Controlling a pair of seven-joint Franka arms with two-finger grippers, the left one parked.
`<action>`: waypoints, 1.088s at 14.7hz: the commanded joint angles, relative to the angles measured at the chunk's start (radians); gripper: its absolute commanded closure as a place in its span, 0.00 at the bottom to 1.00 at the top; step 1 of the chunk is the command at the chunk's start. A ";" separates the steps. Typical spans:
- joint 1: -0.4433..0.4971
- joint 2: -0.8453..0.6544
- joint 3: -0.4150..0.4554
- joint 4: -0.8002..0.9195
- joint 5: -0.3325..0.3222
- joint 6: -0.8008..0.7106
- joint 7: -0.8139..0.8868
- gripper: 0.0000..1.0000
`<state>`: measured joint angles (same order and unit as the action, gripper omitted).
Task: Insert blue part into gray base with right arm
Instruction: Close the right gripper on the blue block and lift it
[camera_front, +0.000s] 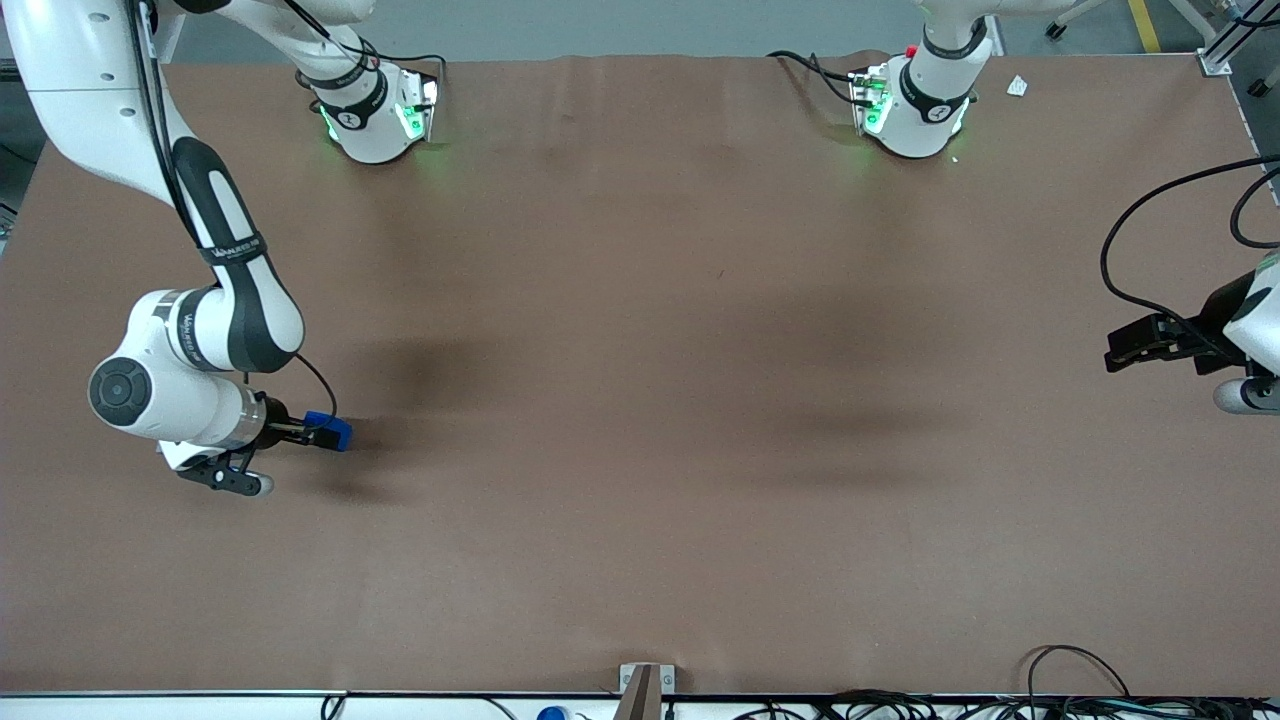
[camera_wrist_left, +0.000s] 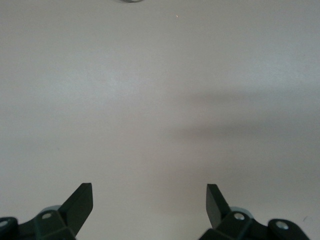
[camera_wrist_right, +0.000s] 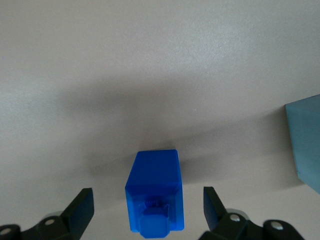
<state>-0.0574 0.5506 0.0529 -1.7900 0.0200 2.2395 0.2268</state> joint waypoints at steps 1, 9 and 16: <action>-0.009 0.011 0.007 0.003 -0.003 -0.001 0.017 0.16; -0.004 0.015 0.007 0.001 -0.003 -0.015 0.013 0.80; -0.004 -0.001 0.009 0.162 -0.083 -0.249 -0.120 1.00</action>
<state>-0.0529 0.5646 0.0561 -1.6978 -0.0445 2.0826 0.1825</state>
